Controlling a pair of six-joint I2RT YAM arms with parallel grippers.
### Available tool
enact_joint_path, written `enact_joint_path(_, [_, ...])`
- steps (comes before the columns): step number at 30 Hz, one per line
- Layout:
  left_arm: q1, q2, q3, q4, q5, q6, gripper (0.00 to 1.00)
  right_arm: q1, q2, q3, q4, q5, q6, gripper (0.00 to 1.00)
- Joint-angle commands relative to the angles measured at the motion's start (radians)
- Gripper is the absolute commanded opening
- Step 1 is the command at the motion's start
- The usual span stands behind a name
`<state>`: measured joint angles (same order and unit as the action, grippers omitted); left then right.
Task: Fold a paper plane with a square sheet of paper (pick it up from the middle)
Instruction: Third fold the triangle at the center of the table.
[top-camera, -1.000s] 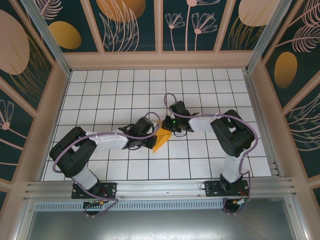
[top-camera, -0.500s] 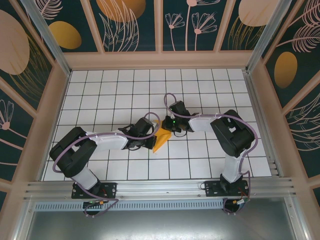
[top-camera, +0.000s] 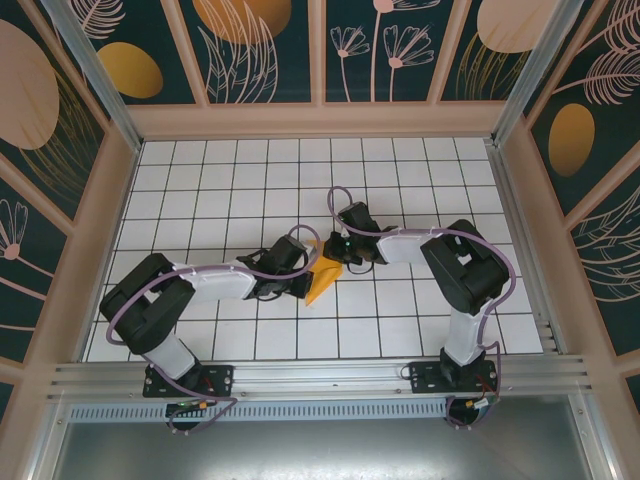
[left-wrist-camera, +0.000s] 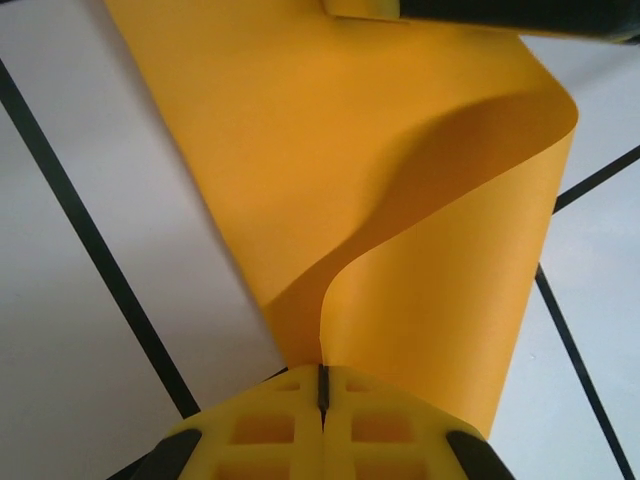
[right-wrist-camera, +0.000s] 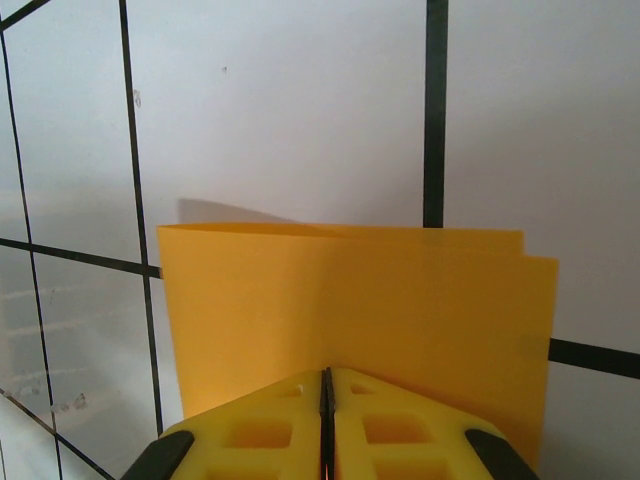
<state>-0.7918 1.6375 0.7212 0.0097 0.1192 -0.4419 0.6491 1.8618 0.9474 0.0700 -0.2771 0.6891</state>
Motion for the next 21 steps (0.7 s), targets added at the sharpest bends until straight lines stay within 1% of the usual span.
enact_joint_path(1, [0.005, 0.027, 0.008, 0.002, 0.005, 0.017, 0.0, 0.021, 0.041, -0.004, -0.083, 0.025, 0.006, 0.1])
enact_joint_path(8, [0.006, 0.035, 0.003, -0.012, 0.001, 0.012, 0.0, 0.021, 0.035, 0.003, -0.09, 0.033, 0.01, 0.1])
enact_joint_path(11, [0.005, 0.021, -0.006, -0.009, -0.001, 0.011, 0.0, 0.02, -0.014, 0.006, -0.1, 0.059, 0.008, 0.1])
enact_joint_path(14, [0.006, 0.019, -0.003, -0.013, -0.004, 0.011, 0.0, 0.017, -0.105, -0.002, -0.092, 0.079, 0.01, 0.1])
enact_joint_path(16, [0.005, 0.016, -0.005, -0.011, -0.003, 0.011, 0.0, 0.017, -0.198, -0.049, -0.064, 0.102, 0.038, 0.1])
enact_joint_path(19, [0.005, 0.015, -0.006, -0.008, -0.003, 0.011, 0.0, 0.018, -0.338, -0.184, 0.031, 0.12, 0.123, 0.07])
enact_joint_path(20, [0.005, 0.016, -0.006, -0.008, -0.002, 0.011, 0.0, 0.019, -0.376, -0.236, 0.068, 0.116, 0.154, 0.05])
enact_joint_path(21, [0.005, 0.017, -0.007, -0.007, 0.0, 0.011, 0.0, 0.023, -0.422, -0.294, 0.121, 0.1, 0.188, 0.01])
